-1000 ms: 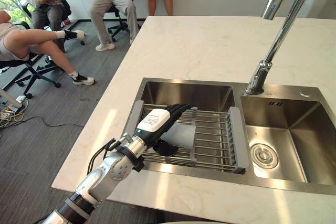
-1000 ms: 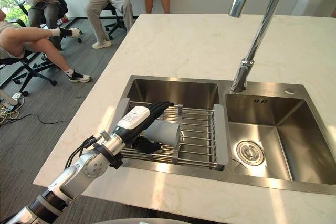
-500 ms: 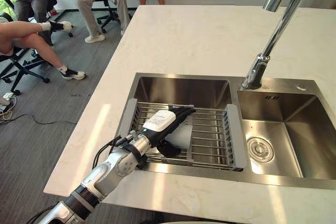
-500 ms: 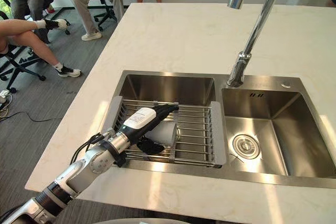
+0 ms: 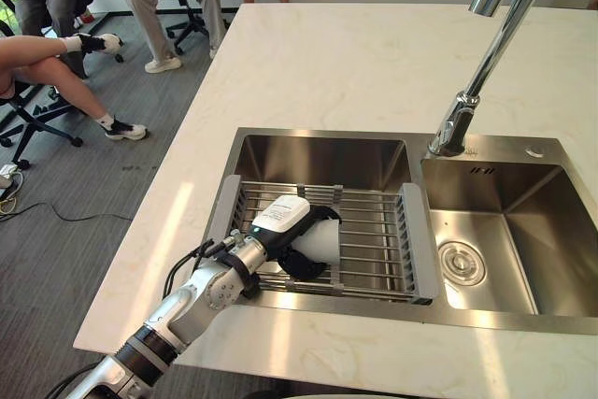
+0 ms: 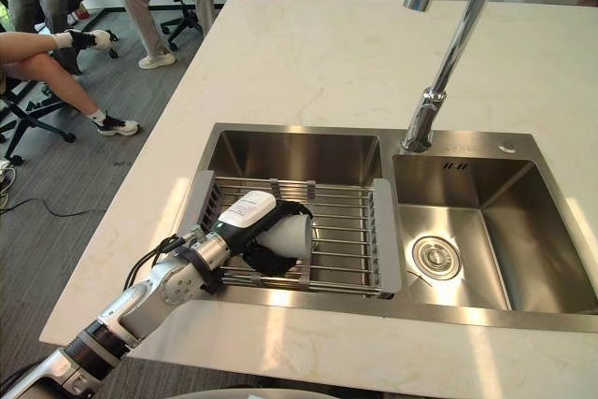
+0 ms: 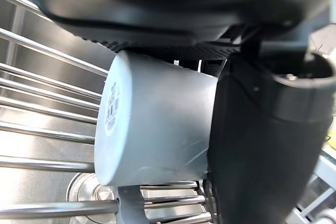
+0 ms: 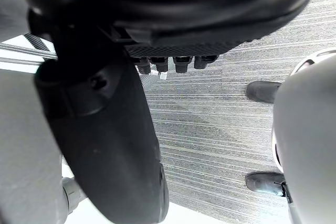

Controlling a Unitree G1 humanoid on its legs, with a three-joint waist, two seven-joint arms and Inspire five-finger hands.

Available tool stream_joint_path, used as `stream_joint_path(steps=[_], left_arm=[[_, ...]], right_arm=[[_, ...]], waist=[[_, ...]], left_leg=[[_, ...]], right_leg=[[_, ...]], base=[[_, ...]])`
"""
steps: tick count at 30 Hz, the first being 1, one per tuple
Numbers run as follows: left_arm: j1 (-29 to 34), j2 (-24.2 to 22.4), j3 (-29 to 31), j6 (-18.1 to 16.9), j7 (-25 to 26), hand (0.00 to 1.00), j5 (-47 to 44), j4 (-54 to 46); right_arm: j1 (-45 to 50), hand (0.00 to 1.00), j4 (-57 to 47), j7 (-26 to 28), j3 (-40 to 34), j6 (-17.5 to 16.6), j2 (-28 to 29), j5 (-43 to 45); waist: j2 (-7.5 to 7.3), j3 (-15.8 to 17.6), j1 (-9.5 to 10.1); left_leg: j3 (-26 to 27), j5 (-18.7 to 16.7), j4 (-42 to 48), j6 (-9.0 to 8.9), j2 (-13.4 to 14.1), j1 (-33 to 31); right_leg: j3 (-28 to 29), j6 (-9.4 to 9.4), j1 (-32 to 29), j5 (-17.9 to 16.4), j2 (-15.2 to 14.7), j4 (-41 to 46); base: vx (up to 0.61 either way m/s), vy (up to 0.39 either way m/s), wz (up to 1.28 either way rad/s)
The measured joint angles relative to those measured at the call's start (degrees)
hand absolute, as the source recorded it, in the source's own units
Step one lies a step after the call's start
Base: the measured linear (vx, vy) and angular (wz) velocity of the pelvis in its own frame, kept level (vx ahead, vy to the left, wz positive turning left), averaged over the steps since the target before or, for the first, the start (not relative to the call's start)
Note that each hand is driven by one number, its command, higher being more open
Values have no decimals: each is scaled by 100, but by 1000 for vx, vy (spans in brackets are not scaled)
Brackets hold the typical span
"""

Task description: Walk over to the sink, pick up the cup, carry it to the dishwasher, place the cup inside the dishwasher, then close the dishwasher door

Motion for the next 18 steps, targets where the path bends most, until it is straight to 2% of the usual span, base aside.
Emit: stream_joint_path(steps=[10, 16, 18], left_arm=[[76, -15, 68, 4, 36, 0, 0, -73], [401, -189, 466, 94, 221, 0, 0, -450], [413, -340, 594, 117, 319, 0, -3, -667]], right_arm=[[-2, 100, -29, 2, 13, -1, -6, -1], [21, 100, -54, 1, 13, -4, -4, 2], [97, 100, -76, 1, 10, -5, -21, 1]], waist=[[13, 19, -3], [18, 21, 30], [19, 20, 115]], left_leg=[[29, -10, 0, 0, 8, 4], [77, -26, 1, 8, 9, 15], [128, -41, 2, 4, 39, 16]], right_leg=[[29, 0, -4, 1, 3, 1], [75, 6, -11, 8, 2, 21], [127, 5, -12, 9, 1, 25]], base=[[0, 0, 0], [0, 0, -4], [-1, -6, -9]])
